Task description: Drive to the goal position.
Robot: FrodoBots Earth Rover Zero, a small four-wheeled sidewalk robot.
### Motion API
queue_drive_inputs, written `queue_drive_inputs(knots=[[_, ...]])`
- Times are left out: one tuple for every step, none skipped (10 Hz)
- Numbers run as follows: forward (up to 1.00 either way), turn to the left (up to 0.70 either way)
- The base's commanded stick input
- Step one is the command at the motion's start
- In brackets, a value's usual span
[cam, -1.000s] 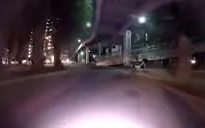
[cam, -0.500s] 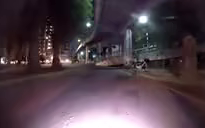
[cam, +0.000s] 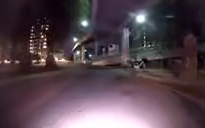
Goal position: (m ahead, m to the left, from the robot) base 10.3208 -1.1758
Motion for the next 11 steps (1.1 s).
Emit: queue_drive_inputs(knots=[[0.70, 0.00], [0.70, 0.00], [0.70, 0.00], [0.70, 0.00], [0.70, 0.00], [0.70, 0.00], [0.70, 0.00], [0.70, 0.00], [0.70, 0.00], [0.70, -0.05], [0.70, -0.13]])
